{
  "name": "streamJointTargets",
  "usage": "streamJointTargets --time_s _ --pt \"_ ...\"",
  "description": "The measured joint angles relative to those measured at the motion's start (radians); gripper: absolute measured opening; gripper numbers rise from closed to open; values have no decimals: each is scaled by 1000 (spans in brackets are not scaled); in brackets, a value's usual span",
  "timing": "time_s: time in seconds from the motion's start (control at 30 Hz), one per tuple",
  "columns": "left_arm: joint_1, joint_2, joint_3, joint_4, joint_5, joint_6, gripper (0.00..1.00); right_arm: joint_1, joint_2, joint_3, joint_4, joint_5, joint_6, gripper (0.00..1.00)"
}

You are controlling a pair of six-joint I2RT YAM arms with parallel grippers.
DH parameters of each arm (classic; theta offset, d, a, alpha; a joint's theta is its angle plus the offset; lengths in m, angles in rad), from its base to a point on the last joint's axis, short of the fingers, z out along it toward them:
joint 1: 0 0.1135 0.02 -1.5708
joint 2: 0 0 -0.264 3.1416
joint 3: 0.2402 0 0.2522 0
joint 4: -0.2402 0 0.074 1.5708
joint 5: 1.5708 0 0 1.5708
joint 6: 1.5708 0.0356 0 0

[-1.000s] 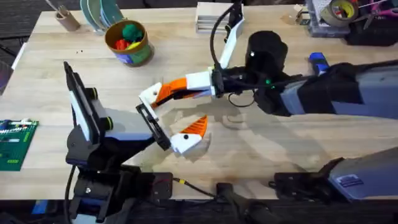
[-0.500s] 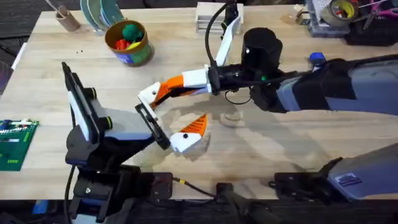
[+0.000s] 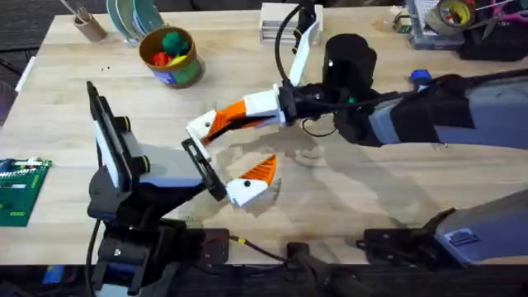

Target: Pick up the gripper from the table and insert it into the empty holder that is missing its gripper. Then pick up a screw, insert it into the mounting hole, and use the screwdriver to tighten it. Finally, clean up the table by picking up the vegetable and placing it into the bucket.

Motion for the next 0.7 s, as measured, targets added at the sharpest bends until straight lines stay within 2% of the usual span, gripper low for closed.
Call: streamJointTargets --time_s 0.17,0.43,0.57,0.7 --pt "-8 0 0 -3 32 4 993 -19 0 0 -2 -52 5 261" --pt "-19 0 0 -7 74 6 993 -32 11 6 -2 -89 23 423" --pt "-19 0 0 -7 77 6 993 -32 11 7 -2 -92 24 458" --pt "-19 0 0 -7 77 6 993 -32 11 7 -2 -92 27 580"
